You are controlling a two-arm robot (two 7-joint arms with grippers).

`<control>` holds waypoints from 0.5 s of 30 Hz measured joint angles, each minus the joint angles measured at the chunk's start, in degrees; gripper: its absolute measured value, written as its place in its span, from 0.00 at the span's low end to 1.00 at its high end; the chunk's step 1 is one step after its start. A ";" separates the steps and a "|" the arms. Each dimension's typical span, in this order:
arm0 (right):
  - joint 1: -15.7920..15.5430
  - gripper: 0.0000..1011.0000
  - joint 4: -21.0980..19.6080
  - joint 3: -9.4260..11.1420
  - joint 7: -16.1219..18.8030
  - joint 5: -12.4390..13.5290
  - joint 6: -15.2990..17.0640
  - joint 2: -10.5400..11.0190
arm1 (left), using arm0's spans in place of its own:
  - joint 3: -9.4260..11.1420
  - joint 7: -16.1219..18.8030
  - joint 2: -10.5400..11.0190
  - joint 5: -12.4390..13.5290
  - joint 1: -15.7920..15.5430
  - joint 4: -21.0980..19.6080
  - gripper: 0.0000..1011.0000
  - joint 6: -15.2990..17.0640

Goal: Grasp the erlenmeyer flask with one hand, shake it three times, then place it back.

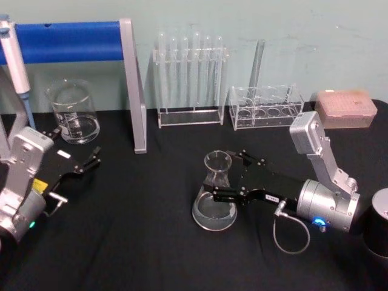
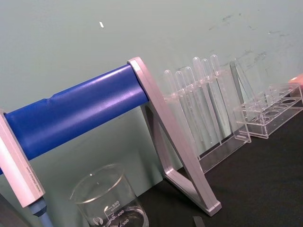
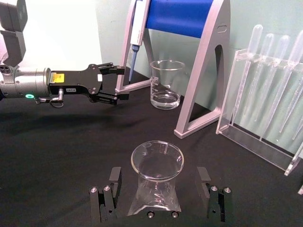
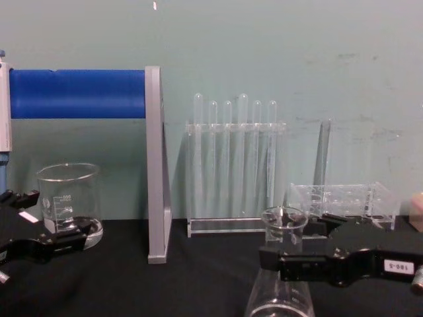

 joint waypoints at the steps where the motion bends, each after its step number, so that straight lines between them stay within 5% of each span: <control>1: 0.00 0.99 0.00 0.00 0.00 0.00 0.00 0.00 | 0.00 0.00 0.00 0.00 0.00 0.00 0.99 0.00; 8: 0.00 0.87 0.00 0.00 0.01 0.03 0.00 0.00 | 0.00 0.00 0.00 0.00 0.00 0.00 0.99 0.00; 15: 0.00 0.64 0.01 0.00 0.01 0.06 0.00 0.00 | 0.00 0.00 0.00 0.00 0.00 0.00 0.99 0.00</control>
